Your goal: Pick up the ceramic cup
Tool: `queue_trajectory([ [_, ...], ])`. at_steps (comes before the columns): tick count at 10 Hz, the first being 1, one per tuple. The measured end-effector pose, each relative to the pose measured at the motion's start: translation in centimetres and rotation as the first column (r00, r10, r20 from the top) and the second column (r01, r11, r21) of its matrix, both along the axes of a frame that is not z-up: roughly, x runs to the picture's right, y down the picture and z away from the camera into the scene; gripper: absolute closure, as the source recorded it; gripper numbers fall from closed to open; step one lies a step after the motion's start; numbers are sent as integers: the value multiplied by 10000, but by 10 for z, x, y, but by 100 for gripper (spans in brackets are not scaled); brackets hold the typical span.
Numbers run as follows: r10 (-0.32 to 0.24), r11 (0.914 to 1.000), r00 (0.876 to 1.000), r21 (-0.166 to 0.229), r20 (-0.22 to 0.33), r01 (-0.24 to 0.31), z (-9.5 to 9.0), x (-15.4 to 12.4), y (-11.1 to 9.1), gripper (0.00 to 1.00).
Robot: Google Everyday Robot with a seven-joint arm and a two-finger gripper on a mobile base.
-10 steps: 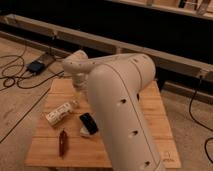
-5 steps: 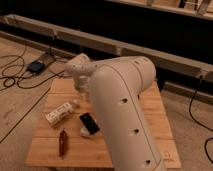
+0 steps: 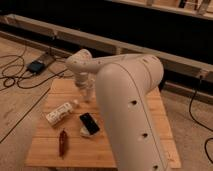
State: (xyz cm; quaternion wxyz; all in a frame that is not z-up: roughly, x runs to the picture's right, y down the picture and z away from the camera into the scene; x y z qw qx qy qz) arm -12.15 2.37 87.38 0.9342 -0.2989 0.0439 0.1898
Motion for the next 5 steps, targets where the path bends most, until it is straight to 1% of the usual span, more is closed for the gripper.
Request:
queue_trajectory([
  [2,-239,9992,9997,331,37,237,-11,1,-14,100],
  [5,-677,9940,9977,859,-60,680,-30,5,-39,100],
])
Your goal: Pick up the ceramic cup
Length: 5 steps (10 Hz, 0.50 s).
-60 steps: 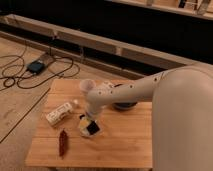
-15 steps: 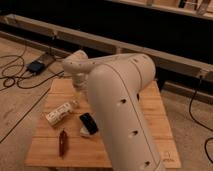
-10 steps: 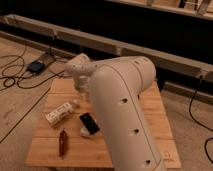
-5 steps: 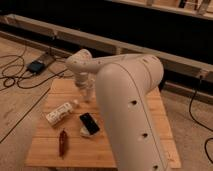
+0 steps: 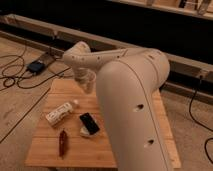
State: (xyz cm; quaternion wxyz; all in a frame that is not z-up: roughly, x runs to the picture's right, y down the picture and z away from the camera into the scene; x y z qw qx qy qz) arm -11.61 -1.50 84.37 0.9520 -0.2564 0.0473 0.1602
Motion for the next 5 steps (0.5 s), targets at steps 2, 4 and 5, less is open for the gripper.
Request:
queue_trajectory([
  [2,-199,9995,9998,245,-49,200,-10,2,-11,100],
  [4,-232,9993,9997,296,-34,232,-14,1,-13,100],
  [5,-234,9993,9997,304,-24,235,-14,0,-13,100],
])
